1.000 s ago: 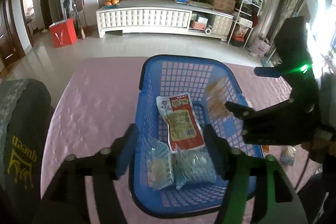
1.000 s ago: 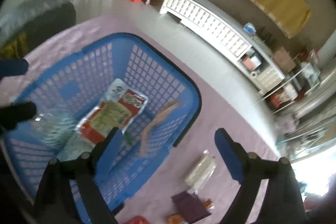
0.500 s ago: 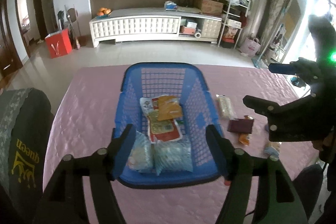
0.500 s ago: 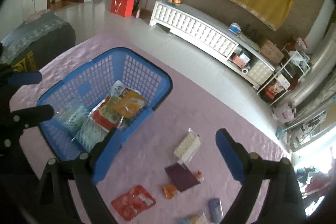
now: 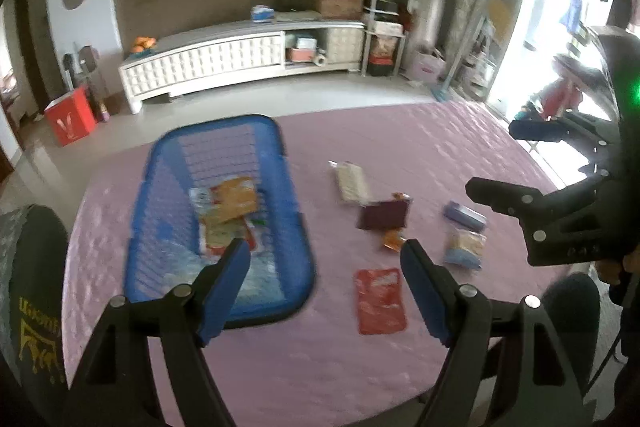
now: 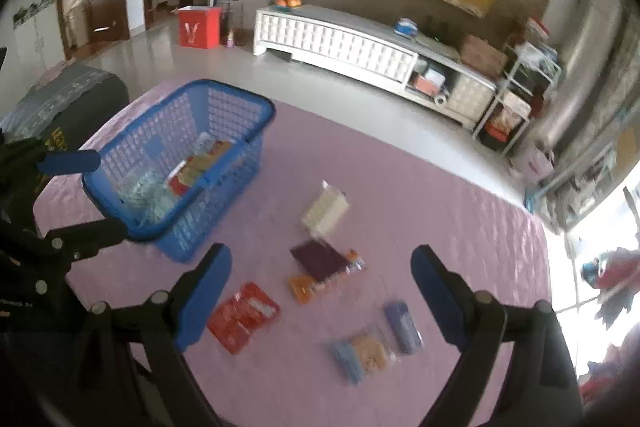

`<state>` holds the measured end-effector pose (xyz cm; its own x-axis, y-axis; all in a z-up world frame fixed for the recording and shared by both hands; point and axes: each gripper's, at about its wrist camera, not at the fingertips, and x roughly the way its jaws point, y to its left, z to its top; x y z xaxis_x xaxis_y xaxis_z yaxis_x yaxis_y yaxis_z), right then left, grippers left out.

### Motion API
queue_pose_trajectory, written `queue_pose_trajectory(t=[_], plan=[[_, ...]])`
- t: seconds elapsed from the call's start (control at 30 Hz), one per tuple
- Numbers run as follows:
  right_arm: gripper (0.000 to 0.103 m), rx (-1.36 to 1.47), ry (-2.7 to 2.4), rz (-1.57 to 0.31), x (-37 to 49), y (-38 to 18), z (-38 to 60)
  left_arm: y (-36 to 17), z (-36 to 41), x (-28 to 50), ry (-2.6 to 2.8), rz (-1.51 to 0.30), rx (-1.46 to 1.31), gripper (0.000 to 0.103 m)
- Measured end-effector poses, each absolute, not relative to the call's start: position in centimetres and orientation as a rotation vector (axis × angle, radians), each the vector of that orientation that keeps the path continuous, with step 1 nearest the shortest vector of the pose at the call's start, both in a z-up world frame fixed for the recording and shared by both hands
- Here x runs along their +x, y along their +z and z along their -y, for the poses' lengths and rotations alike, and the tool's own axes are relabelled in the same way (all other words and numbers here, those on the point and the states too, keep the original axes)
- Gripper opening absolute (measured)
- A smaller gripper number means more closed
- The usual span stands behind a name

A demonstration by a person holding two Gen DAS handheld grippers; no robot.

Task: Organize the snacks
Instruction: 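Move both grippers back to the red pouch and the cartoon bread bag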

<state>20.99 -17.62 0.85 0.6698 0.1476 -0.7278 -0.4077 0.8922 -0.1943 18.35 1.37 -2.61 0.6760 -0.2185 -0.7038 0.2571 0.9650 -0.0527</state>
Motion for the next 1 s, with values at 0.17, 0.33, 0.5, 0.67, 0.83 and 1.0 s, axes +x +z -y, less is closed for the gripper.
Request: queue_pose_trajectory(t=[0.17,0.33,0.5,0.67,0.83,1.0], plan=[[0.094,-0.298,0.301,-0.806,20.2,-0.5,20.5,-3.9,1.6,18.1,-0.343,-0.815,0.071,0.079],[0.094,-0.242,0.27,-0.845,19.7,-2.3,23.3,-5.9,4.9,18.3,-0.376,-0.863,0.108,0.082],[0.094,-0.191,0.245,-0.892,19.7,-4.7,25.7,-8.2,7.1,18.8,-0.393,-0.916,0.115,0.082],[0.093,-0.149,0.23,-0.931,19.4,-6.9,26.9,-10.5,8.5,19.8,-0.405,-0.973,0.124,0.082],[0.094,-0.124,0.217,-0.971,19.7,-9.1,27.5,-13.0,8.8,21.1,-0.387,-1.041,0.124,0.082],[0.094,-0.065,0.214,-1.034,20.4,-11.4,27.8,-16.2,8.4,22.4,-0.358,-1.116,0.12,0.082]])
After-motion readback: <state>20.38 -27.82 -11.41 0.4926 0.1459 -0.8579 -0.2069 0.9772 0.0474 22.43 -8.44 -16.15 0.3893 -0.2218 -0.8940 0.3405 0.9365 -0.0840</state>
